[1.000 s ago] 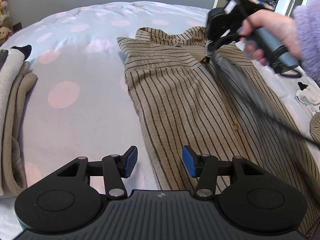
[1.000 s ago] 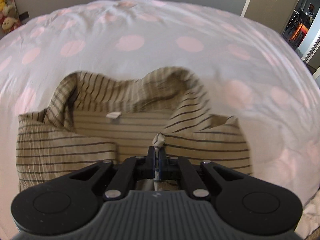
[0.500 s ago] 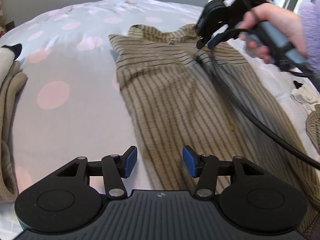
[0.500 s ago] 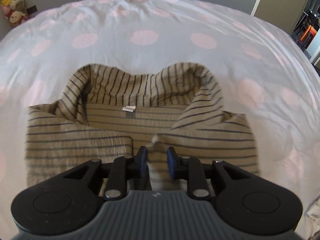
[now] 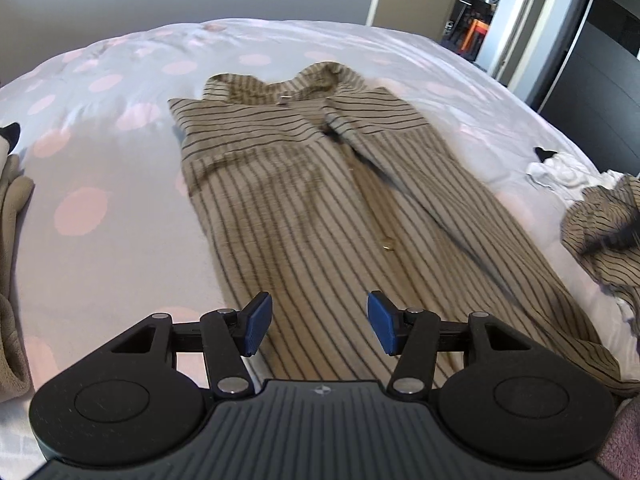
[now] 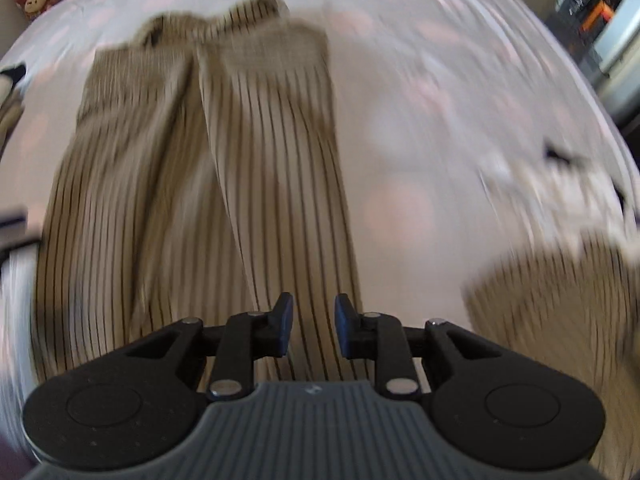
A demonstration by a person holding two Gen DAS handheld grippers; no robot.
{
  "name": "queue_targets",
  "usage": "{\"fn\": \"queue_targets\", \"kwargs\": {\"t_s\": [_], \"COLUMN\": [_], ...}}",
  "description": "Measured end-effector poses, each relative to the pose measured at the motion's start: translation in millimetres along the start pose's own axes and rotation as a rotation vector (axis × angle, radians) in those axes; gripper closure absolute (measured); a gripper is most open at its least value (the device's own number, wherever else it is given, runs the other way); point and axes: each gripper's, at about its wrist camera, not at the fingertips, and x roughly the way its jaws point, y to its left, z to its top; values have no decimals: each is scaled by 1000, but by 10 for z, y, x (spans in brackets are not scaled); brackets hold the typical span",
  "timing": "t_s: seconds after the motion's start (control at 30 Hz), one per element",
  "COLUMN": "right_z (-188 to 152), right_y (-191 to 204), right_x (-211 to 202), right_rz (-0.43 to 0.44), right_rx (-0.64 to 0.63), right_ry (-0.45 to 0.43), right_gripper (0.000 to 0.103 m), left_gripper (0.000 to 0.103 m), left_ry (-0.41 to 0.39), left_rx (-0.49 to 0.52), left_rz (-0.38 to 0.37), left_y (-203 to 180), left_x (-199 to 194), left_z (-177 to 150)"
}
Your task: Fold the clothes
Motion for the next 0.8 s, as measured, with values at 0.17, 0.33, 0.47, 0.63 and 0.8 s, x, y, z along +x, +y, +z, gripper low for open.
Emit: {"fn": "queue_targets", "kwargs": {"t_s": [0.17, 0.33, 0.47, 0.63, 0.8], "right_z": [-855, -1170, -1254, -1348, -1460], "right_y": [-107, 21, 182, 790, 1150], "right_x": [-136, -47, -56, -32, 188], "right_rz": [22, -33, 6, 120, 124], "right_rx": [19, 7, -4, -138, -186], "right_ry": [106, 174, 160, 228, 301], "right_gripper": [60, 58, 59, 61, 59], "left_gripper": [52, 52, 52, 52, 52], "left_ry": [13, 27, 46, 61, 36], "left_rx": [51, 93, 124, 129, 104], "left_rz": [4, -32, -85, -75, -83], "left_y": [-169, -323, -400, -388, -315], "left_x": [-59, -187, -231, -209, -286], "left_z": [-85, -260, -405, -492, -507]}}
